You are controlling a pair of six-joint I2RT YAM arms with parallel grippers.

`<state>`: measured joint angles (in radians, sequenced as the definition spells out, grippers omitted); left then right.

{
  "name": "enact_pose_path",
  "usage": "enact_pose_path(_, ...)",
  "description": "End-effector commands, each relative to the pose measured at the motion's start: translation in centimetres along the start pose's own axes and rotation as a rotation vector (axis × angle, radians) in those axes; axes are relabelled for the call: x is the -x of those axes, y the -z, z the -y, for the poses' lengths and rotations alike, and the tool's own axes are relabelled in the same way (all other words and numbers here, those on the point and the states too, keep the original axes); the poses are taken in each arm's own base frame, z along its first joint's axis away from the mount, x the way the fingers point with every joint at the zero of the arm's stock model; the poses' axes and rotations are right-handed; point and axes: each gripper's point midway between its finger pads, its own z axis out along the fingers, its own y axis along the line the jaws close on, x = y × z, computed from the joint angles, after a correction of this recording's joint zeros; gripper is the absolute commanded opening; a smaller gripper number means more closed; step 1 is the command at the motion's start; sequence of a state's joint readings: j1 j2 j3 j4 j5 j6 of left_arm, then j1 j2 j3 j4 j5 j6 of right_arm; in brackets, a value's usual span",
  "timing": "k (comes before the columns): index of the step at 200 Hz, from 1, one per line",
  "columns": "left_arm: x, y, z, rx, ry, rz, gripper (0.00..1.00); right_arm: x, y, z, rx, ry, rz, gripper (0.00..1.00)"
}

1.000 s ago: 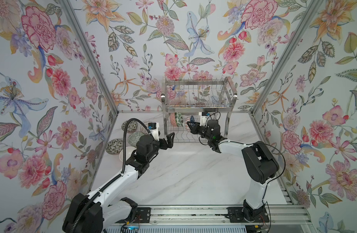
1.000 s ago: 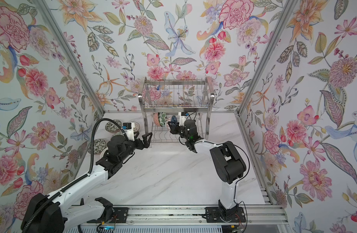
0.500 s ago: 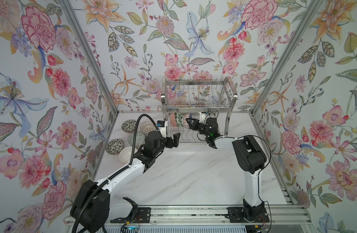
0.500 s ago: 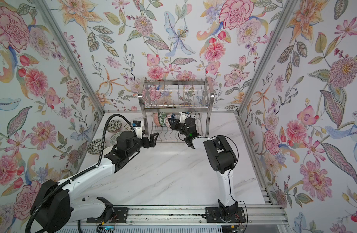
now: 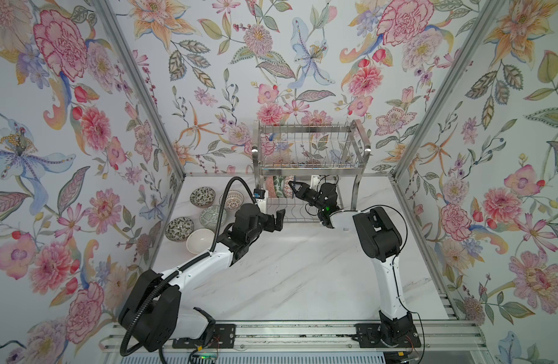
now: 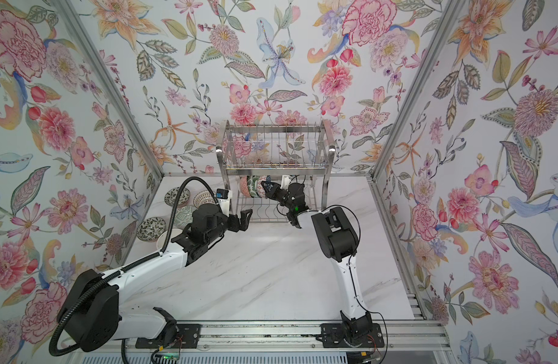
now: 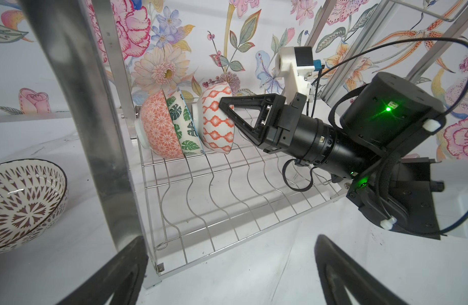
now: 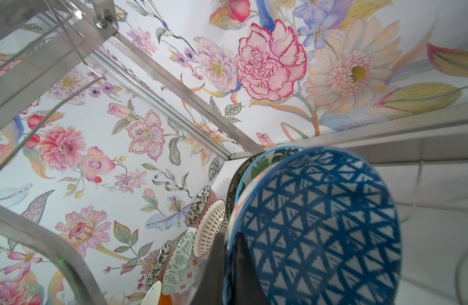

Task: Load the bowls into the dish rack
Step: 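Carry the blue bowl into the lower rack tier with the right gripper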

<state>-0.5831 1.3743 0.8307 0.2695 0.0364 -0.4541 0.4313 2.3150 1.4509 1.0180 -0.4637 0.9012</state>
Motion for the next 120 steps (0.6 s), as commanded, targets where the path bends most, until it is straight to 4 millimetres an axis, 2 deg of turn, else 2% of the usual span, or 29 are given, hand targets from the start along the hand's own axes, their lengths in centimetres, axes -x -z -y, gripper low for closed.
enact_pose_path(1,0.4,-0.4,0.2,0.020,-0.039,-0.006,0.99,2.8,-0.5,-2.8,0.125,0.029,0.069,0.00)
enact_pose_path(120,-0.2,-1.6,0.4,0.038,-0.086,-0.049,0.99,2.5,-2.0,-0.9,0.178,-0.028,0.052,0.00)
